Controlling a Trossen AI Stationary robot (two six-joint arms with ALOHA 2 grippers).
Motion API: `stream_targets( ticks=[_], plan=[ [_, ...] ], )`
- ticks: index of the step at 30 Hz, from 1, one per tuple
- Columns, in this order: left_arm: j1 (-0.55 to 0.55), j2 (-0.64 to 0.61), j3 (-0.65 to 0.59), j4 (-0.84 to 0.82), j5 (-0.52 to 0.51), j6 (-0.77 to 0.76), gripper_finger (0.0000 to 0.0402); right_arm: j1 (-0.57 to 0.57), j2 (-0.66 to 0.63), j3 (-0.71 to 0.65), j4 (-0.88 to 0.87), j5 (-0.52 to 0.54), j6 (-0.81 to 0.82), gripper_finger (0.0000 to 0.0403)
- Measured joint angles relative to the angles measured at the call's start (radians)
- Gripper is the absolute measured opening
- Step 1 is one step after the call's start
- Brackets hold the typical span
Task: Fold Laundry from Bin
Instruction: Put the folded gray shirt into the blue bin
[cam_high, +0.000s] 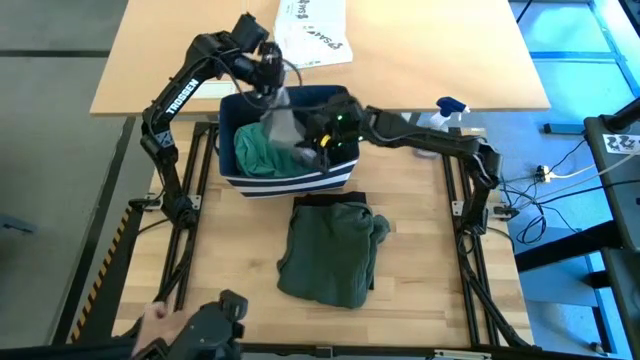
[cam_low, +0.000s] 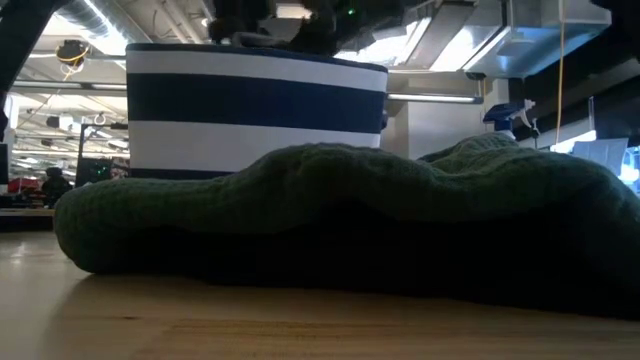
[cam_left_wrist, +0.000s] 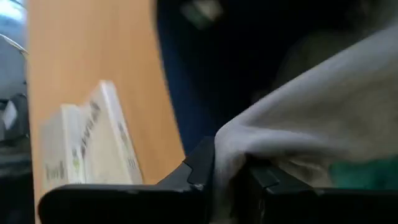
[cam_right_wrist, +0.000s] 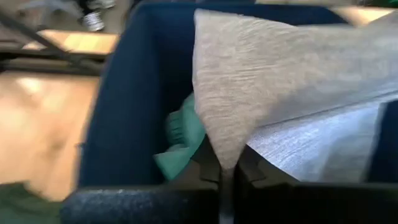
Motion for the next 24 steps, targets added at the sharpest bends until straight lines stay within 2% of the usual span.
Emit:
stream_targets(
  ticks=[2, 6, 9, 13, 19, 24],
  plan=[
    [-0.004, -0.01, 0.0, -0.053, -0.055, 0.049, 0.0039, 0.019, 0.03, 0.0, 0.003, -0.019, 0.0, 0.0005],
    [-0.003, -0.048, 0.0, -0.134, -0.227, 0.095, 0.0041, 0.05, 0.081, 0.0, 0.045, -0.018, 0.0, 0.0028],
    [-0.003, -0.057, 0.0, -0.196, -0.279, 0.064, 0.0042, 0.068, 0.099, 0.0, 0.067, -0.068, 0.012, 0.0056],
    [-0.02, -0.062, 0.0, -0.236, -0.316, -0.021, 0.0042, 0.073, 0.1, -0.001, 0.112, -0.134, 0.067, 0.0108],
    [-0.066, -0.066, 0.0, -0.234, -0.323, -0.026, 0.0066, 0.067, 0.097, 0.029, 0.112, -0.133, 0.095, 0.0191],
    [-0.119, -0.066, 0.001, -0.237, -0.311, -0.04, 0.0098, 0.067, 0.093, 0.076, 0.08, -0.13, 0.094, 0.0225]
  ],
)
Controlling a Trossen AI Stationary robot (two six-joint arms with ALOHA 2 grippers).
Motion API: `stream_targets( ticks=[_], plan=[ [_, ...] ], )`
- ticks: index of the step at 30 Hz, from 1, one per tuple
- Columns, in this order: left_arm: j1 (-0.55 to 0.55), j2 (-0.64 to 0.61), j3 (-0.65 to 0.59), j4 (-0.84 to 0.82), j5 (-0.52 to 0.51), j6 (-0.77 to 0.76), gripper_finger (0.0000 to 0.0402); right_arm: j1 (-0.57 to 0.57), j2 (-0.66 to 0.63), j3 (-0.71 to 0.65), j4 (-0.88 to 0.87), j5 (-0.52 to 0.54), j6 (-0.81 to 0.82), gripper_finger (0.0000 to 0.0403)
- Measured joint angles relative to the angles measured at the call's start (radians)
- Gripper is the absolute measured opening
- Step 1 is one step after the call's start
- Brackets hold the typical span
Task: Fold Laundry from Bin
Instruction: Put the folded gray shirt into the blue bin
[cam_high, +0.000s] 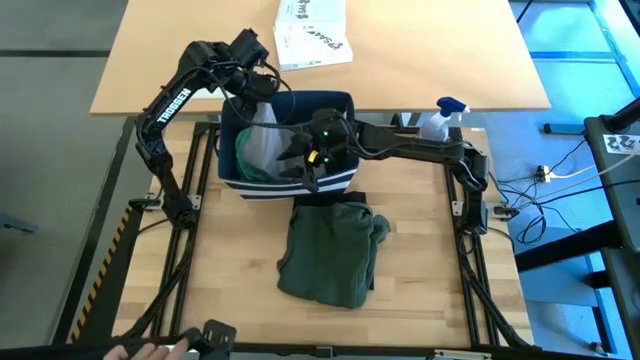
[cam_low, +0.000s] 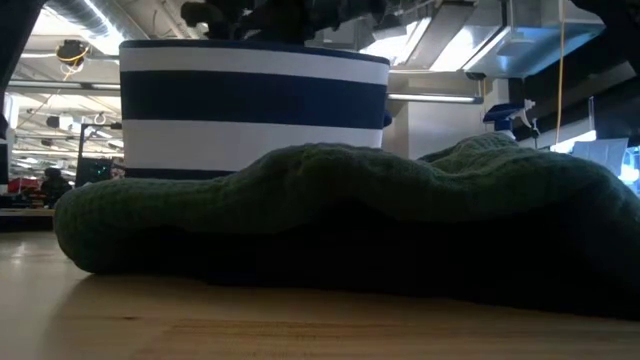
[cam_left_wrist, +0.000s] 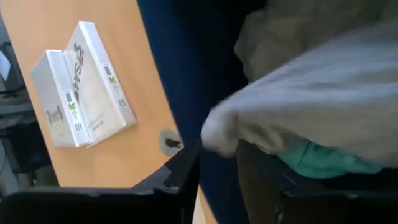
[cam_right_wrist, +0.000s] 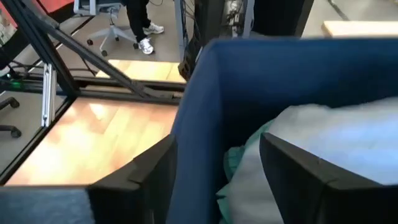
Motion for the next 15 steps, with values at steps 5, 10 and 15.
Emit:
stream_targets(
  ticks=[5, 10, 15],
  plan=[
    [-0.048, -0.001, 0.0, -0.002, 0.008, -0.066, 0.0128, -0.007, -0.001, 0.061, -0.057, 0.008, -0.02, 0.0227],
    [-0.07, -0.016, 0.0, -0.003, 0.03, -0.133, 0.0163, -0.041, -0.006, 0.131, -0.186, 0.007, -0.032, 0.0225],
    [-0.071, -0.052, 0.001, -0.005, 0.162, -0.256, 0.0176, -0.116, -0.084, 0.154, -0.322, -0.012, -0.027, 0.0225]
  ],
)
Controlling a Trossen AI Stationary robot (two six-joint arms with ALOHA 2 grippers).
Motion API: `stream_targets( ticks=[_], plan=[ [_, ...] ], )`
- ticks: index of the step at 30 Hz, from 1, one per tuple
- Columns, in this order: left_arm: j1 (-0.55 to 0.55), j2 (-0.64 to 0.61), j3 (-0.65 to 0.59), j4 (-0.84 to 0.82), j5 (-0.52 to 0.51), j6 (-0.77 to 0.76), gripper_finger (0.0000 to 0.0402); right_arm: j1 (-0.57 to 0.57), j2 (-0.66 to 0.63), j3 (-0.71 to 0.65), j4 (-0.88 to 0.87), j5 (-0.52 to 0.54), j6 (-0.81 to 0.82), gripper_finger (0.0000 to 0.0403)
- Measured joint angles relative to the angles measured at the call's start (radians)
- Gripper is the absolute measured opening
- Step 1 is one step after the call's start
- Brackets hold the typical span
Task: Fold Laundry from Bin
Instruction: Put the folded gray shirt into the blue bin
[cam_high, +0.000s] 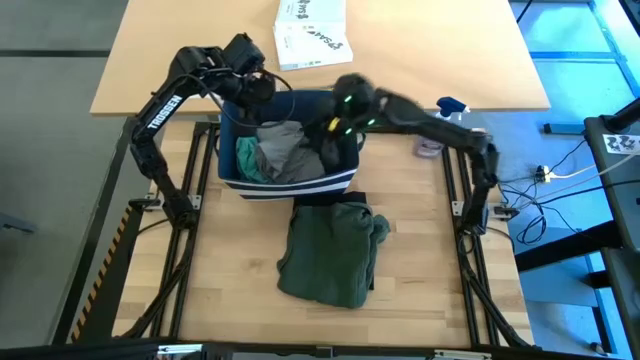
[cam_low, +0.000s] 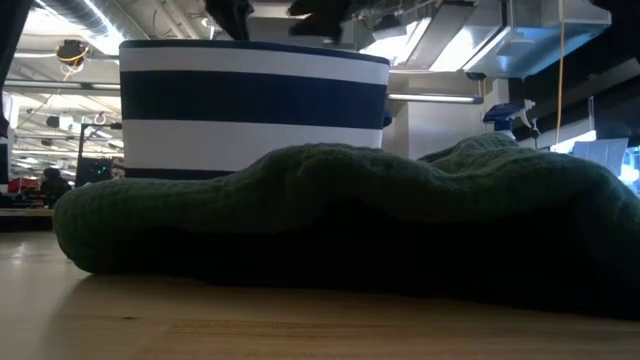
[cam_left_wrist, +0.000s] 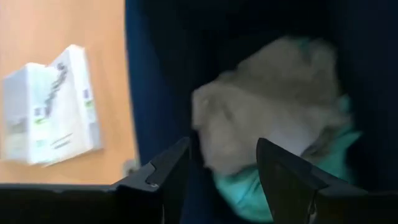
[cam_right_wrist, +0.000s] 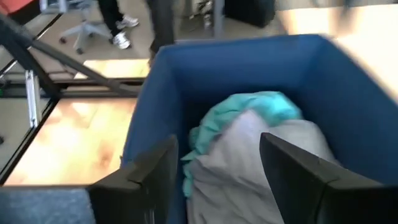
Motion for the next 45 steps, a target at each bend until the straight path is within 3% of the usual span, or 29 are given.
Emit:
stream_targets(
  ticks=[5, 11, 20, 29, 35, 40, 45],
  plan=[
    [-0.021, 0.007, 0.001, 0.019, 0.085, -0.087, 0.0171, -0.068, -0.089, 0.003, -0.081, 0.035, -0.008, 0.0225],
    [-0.089, 0.113, 0.0, 0.046, 0.103, -0.148, 0.0169, -0.11, -0.14, 0.002, -0.114, 0.072, -0.018, 0.0225],
    [-0.001, 0.284, -0.001, 0.011, 0.278, -0.616, 0.0169, -0.107, -0.152, 0.002, -0.196, 0.09, -0.017, 0.0225],
    [0.068, 0.353, -0.028, 0.0, 0.251, -0.734, 0.0169, -0.107, -0.168, 0.001, -0.207, 0.089, -0.016, 0.0225],
    [0.051, 0.356, -0.113, 0.0, 0.233, -0.774, 0.0169, -0.107, -0.187, 0.001, -0.21, 0.098, -0.023, 0.0225],
    [0.022, 0.356, -0.165, 0.003, 0.132, -0.778, 0.0169, -0.107, -0.191, 0.001, -0.207, 0.098, -0.026, 0.0225],
    [0.018, 0.355, -0.166, 0.005, 0.095, -0.799, 0.0169, -0.107, -0.191, 0.001, -0.207, 0.098, -0.027, 0.0225]
  ],
)
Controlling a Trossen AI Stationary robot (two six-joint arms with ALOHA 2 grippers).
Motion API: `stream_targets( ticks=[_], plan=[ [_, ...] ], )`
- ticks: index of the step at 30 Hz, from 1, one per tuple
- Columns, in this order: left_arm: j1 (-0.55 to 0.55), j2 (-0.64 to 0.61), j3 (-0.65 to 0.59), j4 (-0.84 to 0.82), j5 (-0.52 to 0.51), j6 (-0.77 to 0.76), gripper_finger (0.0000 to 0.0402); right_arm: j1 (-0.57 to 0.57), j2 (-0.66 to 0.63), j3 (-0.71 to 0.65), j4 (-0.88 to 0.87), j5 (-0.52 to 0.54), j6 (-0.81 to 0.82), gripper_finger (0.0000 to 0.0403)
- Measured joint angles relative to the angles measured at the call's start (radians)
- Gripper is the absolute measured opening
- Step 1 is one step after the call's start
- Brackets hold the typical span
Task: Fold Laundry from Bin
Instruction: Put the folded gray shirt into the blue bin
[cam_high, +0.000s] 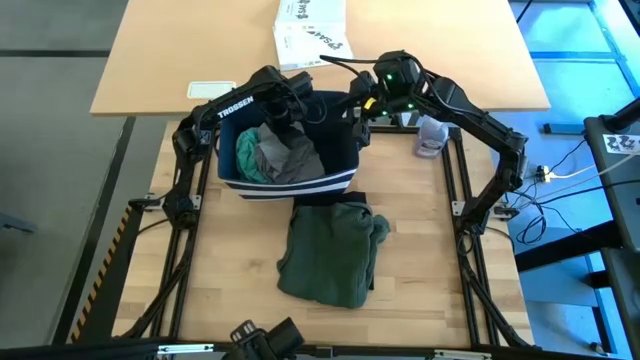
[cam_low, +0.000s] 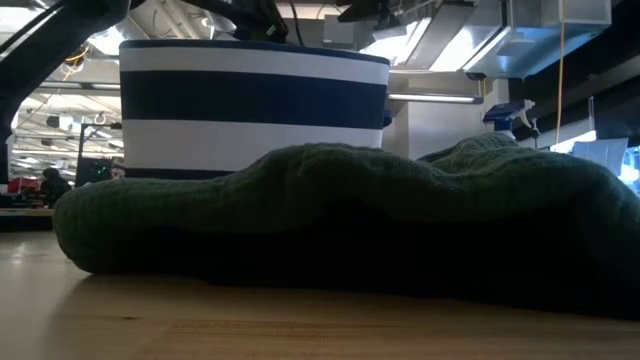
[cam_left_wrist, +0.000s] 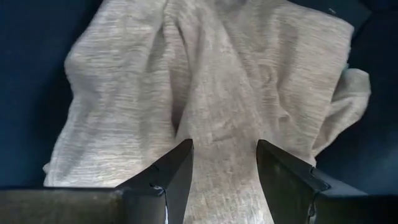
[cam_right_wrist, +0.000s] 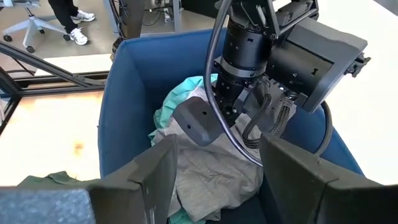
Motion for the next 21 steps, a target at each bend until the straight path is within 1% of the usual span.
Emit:
stream_targets(
  ticks=[6, 9, 14, 19, 21],
  plan=[
    [0.011, 0.0, 0.0, 0.0, -0.012, -0.009, 0.0169, 0.0, 0.0, 0.0, -0.001, 0.0, 0.0, 0.0225],
    [0.015, 0.0, 0.0, 0.008, -0.038, -0.02, 0.0169, 0.0, 0.0, 0.0, -0.002, 0.0, 0.0, 0.0225],
    [0.024, -0.003, 0.0, 0.007, -0.051, -0.035, 0.0169, 0.0, 0.0, 0.0, -0.002, 0.0, 0.0, 0.0225],
    [0.024, 0.016, 0.0, 0.003, -0.047, -0.032, 0.0169, 0.0, 0.0, 0.0, -0.002, 0.0, 0.0, 0.0225],
    [0.024, 0.036, 0.0, 0.0, -0.02, -0.032, 0.0169, 0.0, 0.0, 0.0, -0.002, 0.0, 0.0, 0.0225]
  ],
)
